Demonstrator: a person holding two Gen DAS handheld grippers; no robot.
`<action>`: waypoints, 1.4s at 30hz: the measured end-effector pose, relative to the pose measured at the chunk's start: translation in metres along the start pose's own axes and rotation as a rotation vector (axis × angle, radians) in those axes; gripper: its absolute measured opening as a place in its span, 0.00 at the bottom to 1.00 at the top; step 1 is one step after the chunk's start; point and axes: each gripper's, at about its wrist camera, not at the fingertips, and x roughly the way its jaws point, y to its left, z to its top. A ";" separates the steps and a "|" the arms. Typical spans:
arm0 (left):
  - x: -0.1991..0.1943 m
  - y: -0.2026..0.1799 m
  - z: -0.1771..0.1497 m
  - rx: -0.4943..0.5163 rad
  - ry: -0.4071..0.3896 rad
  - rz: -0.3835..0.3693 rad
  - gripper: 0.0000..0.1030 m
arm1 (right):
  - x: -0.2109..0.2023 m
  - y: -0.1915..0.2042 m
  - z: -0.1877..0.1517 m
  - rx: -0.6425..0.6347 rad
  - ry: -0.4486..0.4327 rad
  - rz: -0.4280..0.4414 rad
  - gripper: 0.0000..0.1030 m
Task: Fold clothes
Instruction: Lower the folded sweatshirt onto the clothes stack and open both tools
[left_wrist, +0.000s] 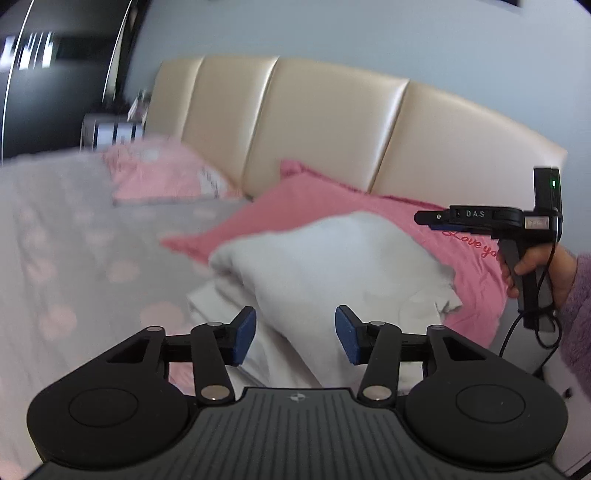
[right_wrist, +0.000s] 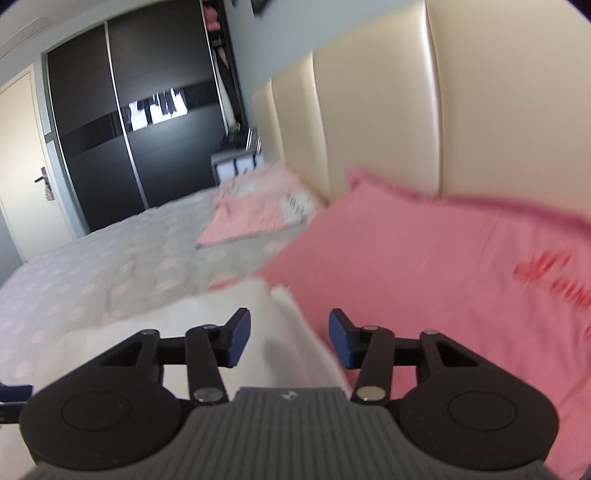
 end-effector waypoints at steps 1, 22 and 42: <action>0.000 -0.004 0.003 0.031 -0.023 0.012 0.42 | -0.004 0.007 0.001 -0.026 -0.040 -0.016 0.32; 0.078 -0.008 0.006 0.080 0.062 0.066 0.33 | 0.098 0.002 -0.038 0.094 0.064 0.056 0.25; 0.033 -0.082 -0.031 0.372 0.067 -0.132 0.47 | -0.039 0.031 -0.068 -0.230 -0.057 0.050 0.66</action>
